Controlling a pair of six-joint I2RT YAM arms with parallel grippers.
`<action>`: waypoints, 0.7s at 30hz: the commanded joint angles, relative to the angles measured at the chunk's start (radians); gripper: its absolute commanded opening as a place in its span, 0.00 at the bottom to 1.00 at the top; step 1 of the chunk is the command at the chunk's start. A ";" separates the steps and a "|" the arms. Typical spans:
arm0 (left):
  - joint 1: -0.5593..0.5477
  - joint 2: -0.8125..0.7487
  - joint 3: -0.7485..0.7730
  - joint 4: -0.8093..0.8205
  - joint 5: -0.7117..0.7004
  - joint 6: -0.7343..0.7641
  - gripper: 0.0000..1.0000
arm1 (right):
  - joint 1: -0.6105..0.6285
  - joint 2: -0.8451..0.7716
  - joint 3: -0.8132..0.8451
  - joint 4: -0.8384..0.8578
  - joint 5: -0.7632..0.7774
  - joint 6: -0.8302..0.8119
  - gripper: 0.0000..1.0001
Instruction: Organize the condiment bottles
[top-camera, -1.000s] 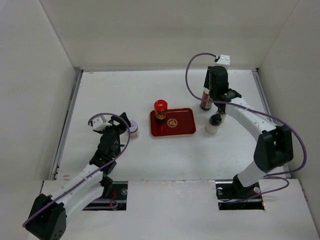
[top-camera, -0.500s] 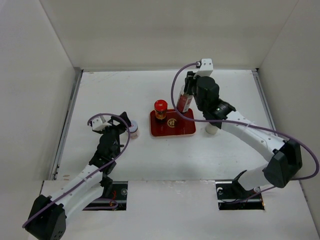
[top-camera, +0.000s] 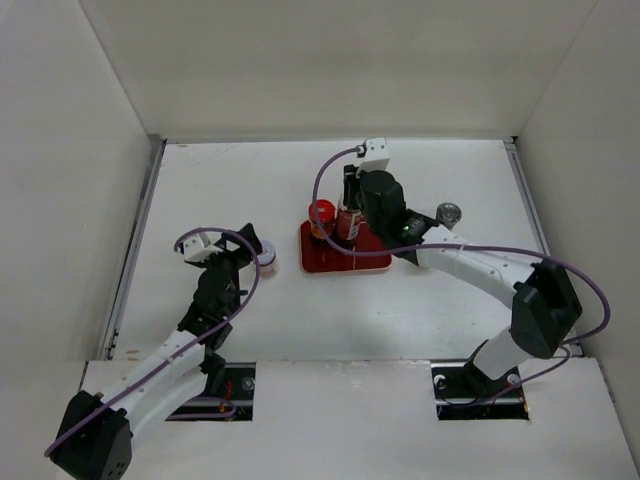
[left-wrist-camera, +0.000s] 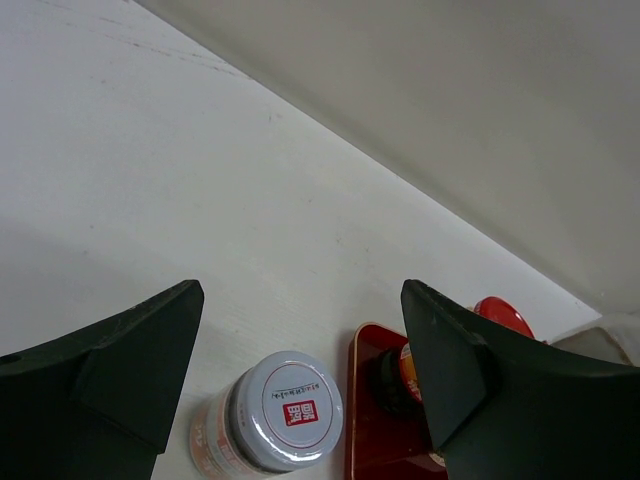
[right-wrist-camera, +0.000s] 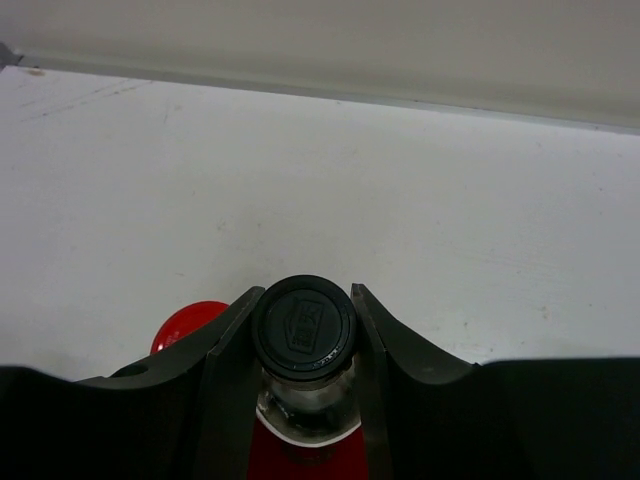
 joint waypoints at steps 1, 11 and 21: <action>0.002 -0.007 -0.010 0.055 0.009 -0.009 0.80 | 0.003 -0.010 0.027 0.226 0.023 0.019 0.24; -0.002 0.002 -0.010 0.055 0.010 -0.009 0.80 | 0.008 0.015 -0.049 0.309 0.042 0.007 0.37; -0.001 0.010 -0.010 0.065 0.010 -0.011 0.80 | 0.026 -0.055 -0.100 0.295 0.066 0.005 0.81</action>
